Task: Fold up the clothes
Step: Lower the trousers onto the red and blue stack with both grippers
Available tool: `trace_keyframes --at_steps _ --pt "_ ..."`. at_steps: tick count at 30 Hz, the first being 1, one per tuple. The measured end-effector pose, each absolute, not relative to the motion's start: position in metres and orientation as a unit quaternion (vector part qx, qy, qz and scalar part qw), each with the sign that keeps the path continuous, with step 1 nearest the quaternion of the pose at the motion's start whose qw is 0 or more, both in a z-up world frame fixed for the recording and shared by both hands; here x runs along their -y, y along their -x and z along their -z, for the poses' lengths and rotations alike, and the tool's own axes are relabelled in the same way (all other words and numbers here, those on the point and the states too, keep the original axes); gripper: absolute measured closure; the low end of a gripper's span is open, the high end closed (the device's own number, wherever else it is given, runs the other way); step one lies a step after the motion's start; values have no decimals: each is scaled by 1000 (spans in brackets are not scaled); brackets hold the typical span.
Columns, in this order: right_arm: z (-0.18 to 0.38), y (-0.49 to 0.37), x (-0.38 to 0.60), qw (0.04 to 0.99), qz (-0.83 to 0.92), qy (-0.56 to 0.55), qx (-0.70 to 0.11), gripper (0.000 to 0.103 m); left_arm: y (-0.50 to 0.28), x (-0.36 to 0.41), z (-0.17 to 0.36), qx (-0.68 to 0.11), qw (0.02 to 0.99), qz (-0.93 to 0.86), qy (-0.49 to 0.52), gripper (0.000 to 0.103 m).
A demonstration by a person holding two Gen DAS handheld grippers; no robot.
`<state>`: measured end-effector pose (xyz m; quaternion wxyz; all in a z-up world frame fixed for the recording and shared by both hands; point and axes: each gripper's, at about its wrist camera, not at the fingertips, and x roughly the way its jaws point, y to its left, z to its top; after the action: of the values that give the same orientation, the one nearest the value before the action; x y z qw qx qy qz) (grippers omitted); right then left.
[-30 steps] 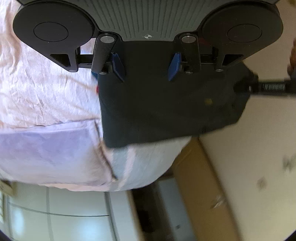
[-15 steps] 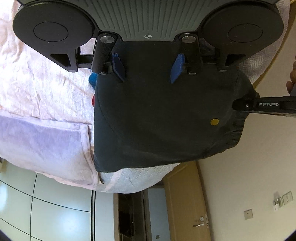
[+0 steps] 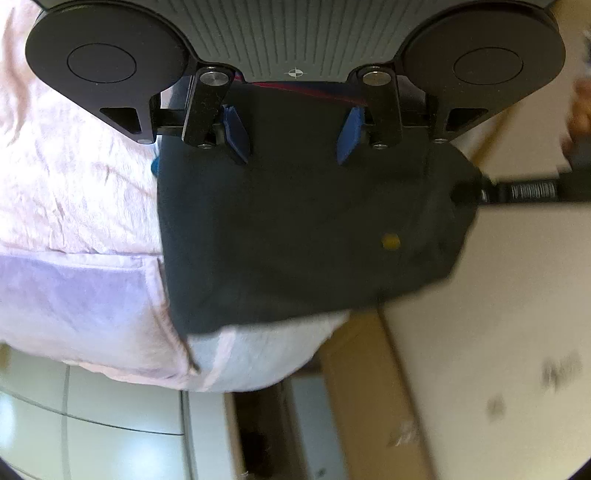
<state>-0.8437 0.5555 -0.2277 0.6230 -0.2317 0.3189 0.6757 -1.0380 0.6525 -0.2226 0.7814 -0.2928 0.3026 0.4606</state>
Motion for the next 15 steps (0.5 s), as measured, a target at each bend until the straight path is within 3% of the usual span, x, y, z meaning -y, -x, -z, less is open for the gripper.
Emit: trace_keyframes --at_steps 8,15 --pt "231 858 -563 625 -670 261 -304 47 1036 -655 233 -311 774 -466 295 84" --pt "208 853 -551 626 -666 244 -325 46 1031 -651 204 -311 757 -486 306 83"
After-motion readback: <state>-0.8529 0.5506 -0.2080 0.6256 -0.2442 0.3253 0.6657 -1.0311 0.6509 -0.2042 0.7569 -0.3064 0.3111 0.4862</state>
